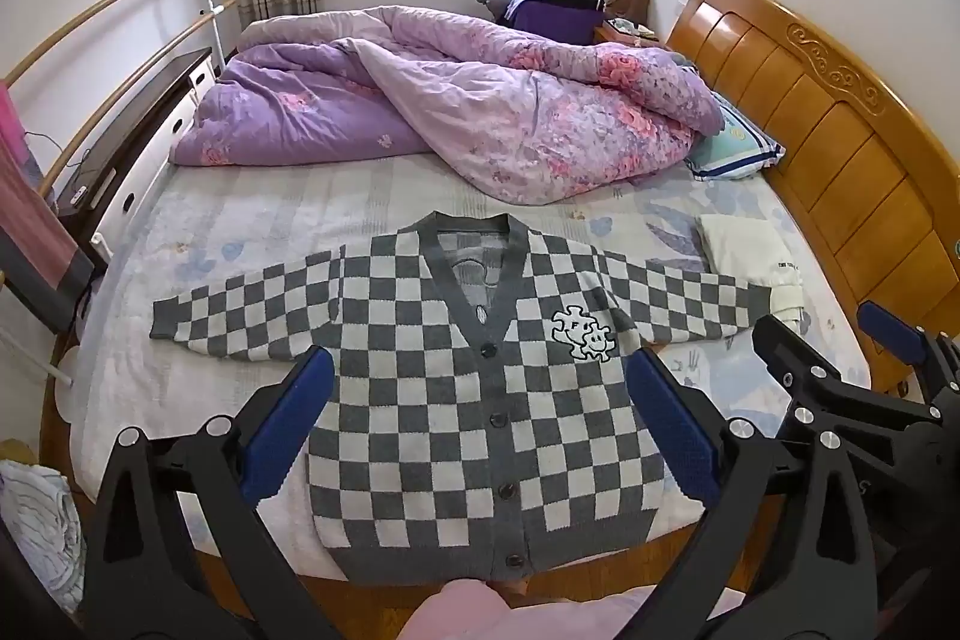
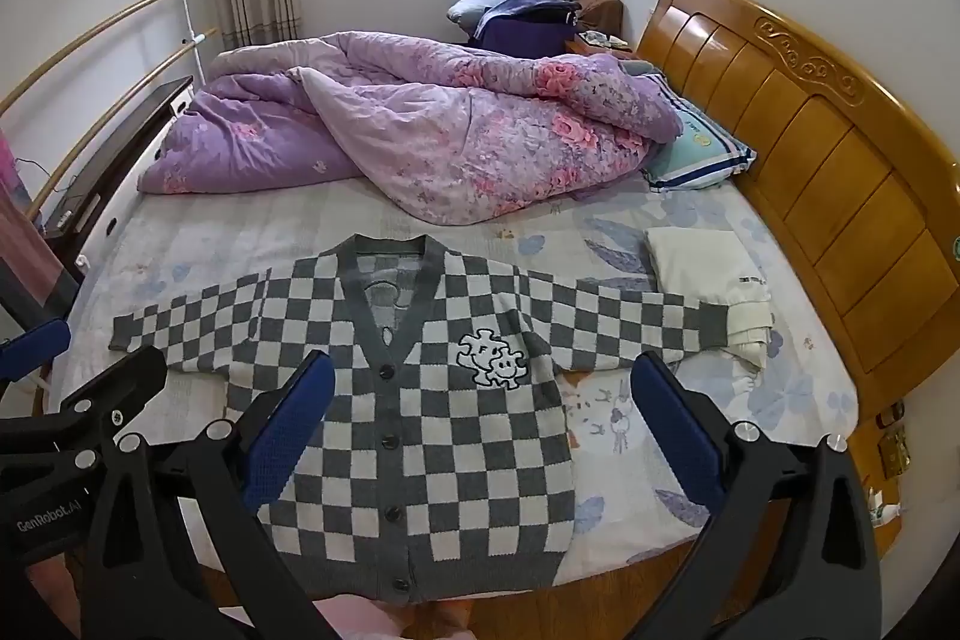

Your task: Fold large clothes

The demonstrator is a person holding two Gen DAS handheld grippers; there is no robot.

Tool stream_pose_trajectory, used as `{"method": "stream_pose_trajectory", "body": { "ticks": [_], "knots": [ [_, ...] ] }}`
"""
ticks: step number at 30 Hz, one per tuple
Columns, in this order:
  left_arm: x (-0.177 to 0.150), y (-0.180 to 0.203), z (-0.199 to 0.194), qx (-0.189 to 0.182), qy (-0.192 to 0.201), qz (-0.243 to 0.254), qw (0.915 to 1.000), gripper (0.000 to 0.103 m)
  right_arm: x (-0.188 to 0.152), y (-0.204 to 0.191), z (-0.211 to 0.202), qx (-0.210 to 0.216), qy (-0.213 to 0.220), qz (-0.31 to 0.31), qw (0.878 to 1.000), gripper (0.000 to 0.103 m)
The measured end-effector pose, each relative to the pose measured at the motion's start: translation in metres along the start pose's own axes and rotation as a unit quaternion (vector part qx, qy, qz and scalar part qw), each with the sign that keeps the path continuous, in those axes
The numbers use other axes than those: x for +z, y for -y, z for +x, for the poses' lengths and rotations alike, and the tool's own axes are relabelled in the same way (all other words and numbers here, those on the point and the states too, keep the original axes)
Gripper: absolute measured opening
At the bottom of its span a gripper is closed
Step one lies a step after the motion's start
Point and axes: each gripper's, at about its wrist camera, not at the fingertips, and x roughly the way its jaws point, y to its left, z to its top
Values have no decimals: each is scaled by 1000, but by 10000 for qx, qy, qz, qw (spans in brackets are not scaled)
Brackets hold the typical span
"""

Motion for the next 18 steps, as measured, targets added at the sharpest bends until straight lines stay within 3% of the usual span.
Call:
{"method": "stream_pose_trajectory", "body": {
  "ticks": [18],
  "knots": [
    [6, -2, -3, -4, 8, -13, 10000, 98, 0, 9, 0, 104, -42, -4, 9999, 96]
  ]
}}
